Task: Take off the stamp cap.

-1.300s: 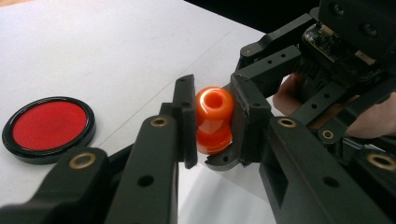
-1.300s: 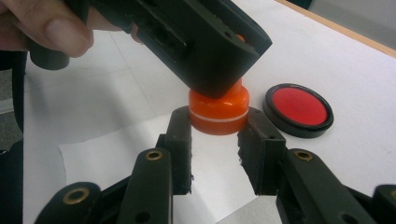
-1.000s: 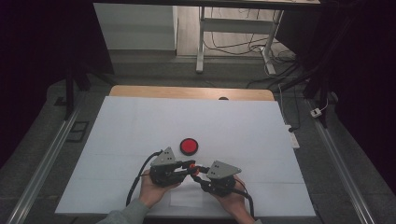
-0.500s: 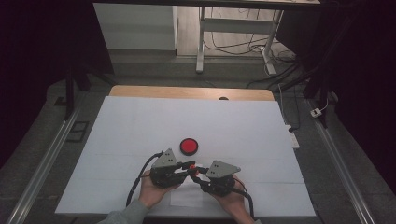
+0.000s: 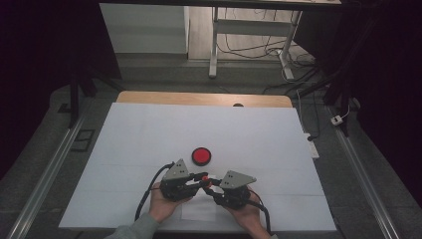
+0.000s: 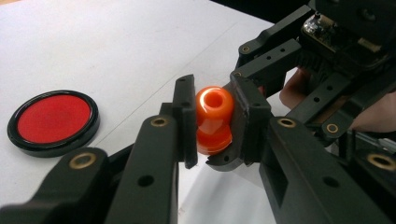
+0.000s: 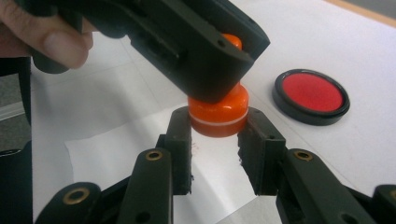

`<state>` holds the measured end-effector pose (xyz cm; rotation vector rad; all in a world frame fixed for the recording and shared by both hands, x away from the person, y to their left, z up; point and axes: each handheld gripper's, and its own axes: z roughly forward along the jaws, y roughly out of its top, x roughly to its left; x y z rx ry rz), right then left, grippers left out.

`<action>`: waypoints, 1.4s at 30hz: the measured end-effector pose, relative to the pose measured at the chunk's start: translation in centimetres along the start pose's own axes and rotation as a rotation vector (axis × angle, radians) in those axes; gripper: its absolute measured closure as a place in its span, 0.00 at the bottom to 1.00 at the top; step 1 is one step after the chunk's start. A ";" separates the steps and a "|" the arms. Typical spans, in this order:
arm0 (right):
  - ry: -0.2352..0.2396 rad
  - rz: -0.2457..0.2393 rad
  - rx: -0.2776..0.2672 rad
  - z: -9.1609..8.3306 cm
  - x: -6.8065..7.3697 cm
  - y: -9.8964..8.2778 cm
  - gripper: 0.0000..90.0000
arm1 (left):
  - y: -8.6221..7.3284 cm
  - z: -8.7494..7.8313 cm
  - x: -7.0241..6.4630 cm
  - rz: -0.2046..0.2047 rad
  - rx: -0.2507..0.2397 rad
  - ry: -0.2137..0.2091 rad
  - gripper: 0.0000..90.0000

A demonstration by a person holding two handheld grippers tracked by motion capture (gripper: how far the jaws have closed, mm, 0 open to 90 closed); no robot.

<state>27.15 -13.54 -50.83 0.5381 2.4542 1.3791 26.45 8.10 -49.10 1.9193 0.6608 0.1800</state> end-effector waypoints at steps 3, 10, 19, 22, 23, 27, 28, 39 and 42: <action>-0.031 -0.052 0.048 -0.1 0.0 -0.2 0.73 | 0.5 -1.7 0.8 -0.032 -0.094 0.053 0.82; -0.052 -0.040 0.002 -0.7 -0.2 0.1 0.73 | 0.5 -2.1 1.4 -0.041 -0.079 0.008 0.82; -0.055 -0.039 -0.019 -1.3 -0.5 -0.2 0.72 | 0.5 -2.1 1.5 -0.044 -0.057 -0.028 0.81; -0.061 -0.036 -0.021 -1.4 -0.7 -0.4 0.72 | 0.5 -2.2 1.6 -0.039 -0.050 -0.028 0.81; -0.063 -0.037 -0.019 -1.5 -0.7 -0.5 0.72 | 0.5 -2.3 1.6 -0.038 -0.050 -0.029 0.81; -0.075 -0.038 -0.018 -1.9 -0.9 -0.8 0.72 | 0.5 -2.5 1.8 -0.039 -0.055 -0.024 0.81; -0.076 -0.034 -0.021 -2.0 -1.0 -0.9 0.72 | 0.5 -2.6 1.8 -0.041 -0.057 -0.024 0.81; -0.116 -0.003 -0.035 -3.8 -2.1 -1.5 0.72 | 0.5 -3.0 1.9 -0.029 -0.059 -0.008 0.81; -0.115 0.007 -0.043 -4.2 -2.5 -1.7 0.72 | 0.6 -3.1 1.9 -0.027 -0.060 -0.005 0.81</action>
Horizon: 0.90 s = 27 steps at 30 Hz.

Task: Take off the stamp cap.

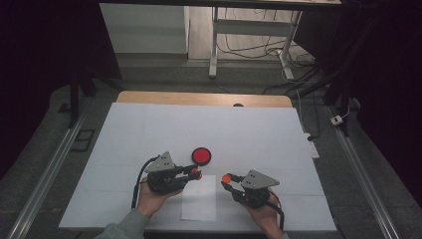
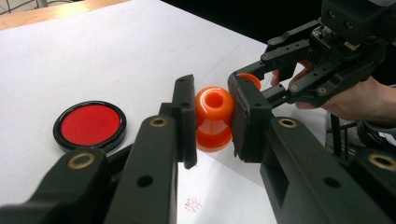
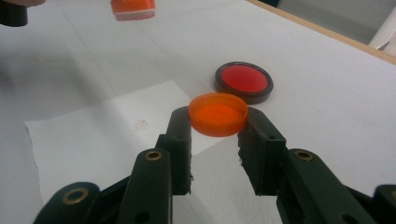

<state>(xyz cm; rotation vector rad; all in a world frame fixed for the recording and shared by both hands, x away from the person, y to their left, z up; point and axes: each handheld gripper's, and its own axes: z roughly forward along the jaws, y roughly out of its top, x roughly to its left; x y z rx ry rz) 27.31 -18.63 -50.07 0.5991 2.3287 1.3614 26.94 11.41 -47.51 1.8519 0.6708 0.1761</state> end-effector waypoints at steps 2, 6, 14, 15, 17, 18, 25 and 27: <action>-0.004 0.012 -0.006 -0.2 -0.2 -0.1 0.72 | 0.0 -0.1 0.0 0.002 0.001 0.004 0.81; -0.015 0.019 -0.007 -0.6 -0.4 -0.3 0.72 | 0.1 -0.3 0.2 -0.001 0.000 0.008 0.81; -0.046 0.036 -0.007 -1.8 -1.4 -0.9 0.72 | 0.2 -0.8 0.5 0.001 0.000 0.029 0.81; -0.050 0.039 -0.010 -2.0 -1.5 -1.0 0.72 | 0.2 -0.8 0.6 0.002 0.000 0.031 0.81; -0.055 0.050 -0.019 -2.3 -1.8 -1.1 0.72 | 0.3 -0.9 0.7 0.006 0.003 0.038 0.81; -0.058 0.054 -0.018 -2.5 -1.9 -1.2 0.72 | 0.3 -0.9 0.8 0.006 0.002 0.038 0.81; -0.076 0.060 -0.016 -3.1 -2.2 -1.5 0.72 | 0.5 -1.2 1.2 -0.003 -0.010 0.048 0.81; -0.080 0.058 -0.017 -3.2 -2.3 -1.6 0.72 | 0.6 -1.1 1.3 -0.006 -0.010 0.049 0.81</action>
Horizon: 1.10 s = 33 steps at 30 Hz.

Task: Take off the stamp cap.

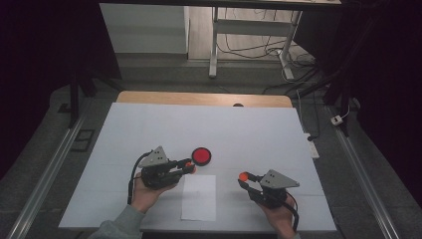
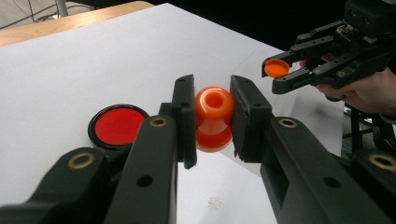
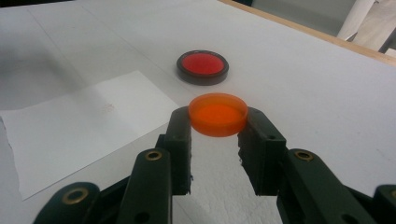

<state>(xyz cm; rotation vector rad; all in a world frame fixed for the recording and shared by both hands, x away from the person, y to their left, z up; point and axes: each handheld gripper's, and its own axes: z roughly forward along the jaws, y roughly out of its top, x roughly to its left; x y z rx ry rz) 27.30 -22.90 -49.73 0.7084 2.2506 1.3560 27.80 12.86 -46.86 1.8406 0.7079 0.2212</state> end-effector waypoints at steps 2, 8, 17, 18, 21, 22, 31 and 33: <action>-0.009 0.002 0.005 0.0 -0.1 0.0 0.72 | 0.0 0.1 0.2 -0.007 -0.002 0.004 0.81; -0.005 0.007 0.009 0.3 -0.3 -0.1 0.72 | 0.3 0.0 0.7 -0.017 -0.006 0.007 0.81; -0.012 0.014 0.007 0.3 -0.6 -0.1 0.72 | 0.8 0.0 0.8 0.000 -0.003 0.016 0.81; -0.013 0.013 0.006 0.3 -0.6 -0.1 0.72 | 0.9 0.1 0.9 -0.001 -0.002 0.015 0.81; -0.012 0.011 0.004 0.4 -0.6 -0.1 0.72 | 1.3 0.5 1.2 -0.006 0.008 0.015 0.81; -0.013 0.012 0.003 0.4 -0.6 -0.1 0.72 | 1.4 0.7 1.3 -0.006 0.016 0.020 0.81; -0.019 0.021 0.001 0.3 -0.8 -0.1 0.72 | 1.7 1.8 3.4 -0.080 0.006 0.029 0.81; -0.019 0.026 0.001 0.3 -0.8 -0.1 0.72 | 1.7 2.1 3.7 -0.083 0.010 0.039 0.81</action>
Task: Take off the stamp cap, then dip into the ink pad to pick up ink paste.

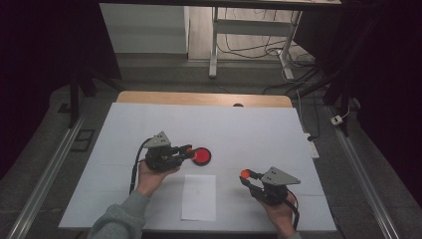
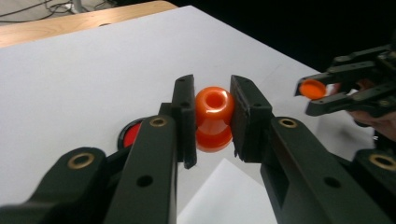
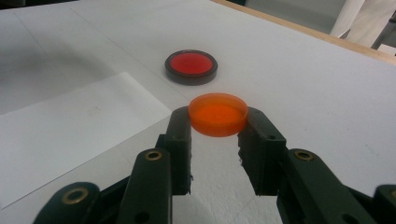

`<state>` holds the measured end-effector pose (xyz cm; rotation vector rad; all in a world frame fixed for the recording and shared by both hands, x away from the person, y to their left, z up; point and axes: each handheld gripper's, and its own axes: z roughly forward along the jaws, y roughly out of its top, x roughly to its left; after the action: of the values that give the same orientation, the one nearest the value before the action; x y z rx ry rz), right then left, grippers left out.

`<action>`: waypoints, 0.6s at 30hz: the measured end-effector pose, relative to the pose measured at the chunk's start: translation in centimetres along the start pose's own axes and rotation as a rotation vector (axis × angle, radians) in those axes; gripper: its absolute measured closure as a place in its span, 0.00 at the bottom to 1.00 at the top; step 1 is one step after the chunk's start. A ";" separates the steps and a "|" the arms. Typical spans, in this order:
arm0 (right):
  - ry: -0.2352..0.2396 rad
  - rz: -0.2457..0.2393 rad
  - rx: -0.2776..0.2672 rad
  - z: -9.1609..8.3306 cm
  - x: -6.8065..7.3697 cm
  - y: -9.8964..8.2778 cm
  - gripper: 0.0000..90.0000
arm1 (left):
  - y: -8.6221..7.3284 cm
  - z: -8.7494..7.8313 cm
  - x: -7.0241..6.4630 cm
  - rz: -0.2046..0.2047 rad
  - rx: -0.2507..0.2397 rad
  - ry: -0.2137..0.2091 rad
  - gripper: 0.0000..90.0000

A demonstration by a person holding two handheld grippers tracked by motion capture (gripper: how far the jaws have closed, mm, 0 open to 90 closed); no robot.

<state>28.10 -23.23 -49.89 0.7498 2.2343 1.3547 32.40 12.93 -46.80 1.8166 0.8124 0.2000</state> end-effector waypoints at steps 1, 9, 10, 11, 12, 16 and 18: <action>-0.001 0.000 0.000 0.0 0.0 0.0 0.72 | 0.1 0.1 0.1 0.000 0.002 0.005 0.81; 0.004 -0.011 -0.002 0.1 0.1 0.0 0.72 | 0.4 1.4 1.0 -0.003 0.013 0.029 0.81; 0.004 -0.011 -0.002 0.1 0.1 0.0 0.72 | 0.4 1.6 1.1 0.000 0.018 0.033 0.81; 0.003 -0.011 -0.003 0.1 0.1 0.0 0.72 | 0.5 1.8 1.2 0.004 0.025 0.038 0.81; 0.004 -0.009 -0.001 0.1 0.1 0.0 0.72 | 0.5 2.0 1.3 0.008 0.033 0.047 0.81; 0.004 -0.009 0.000 0.1 0.0 0.0 0.72 | 0.5 2.8 1.5 0.006 0.044 0.059 0.81; 0.003 -0.011 -0.003 0.1 0.1 0.0 0.72 | 0.5 3.0 1.6 0.010 0.049 0.063 0.81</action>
<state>28.12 -23.11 -49.96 0.7340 2.2348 1.3548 35.29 11.48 -47.92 1.8686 0.8599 0.2468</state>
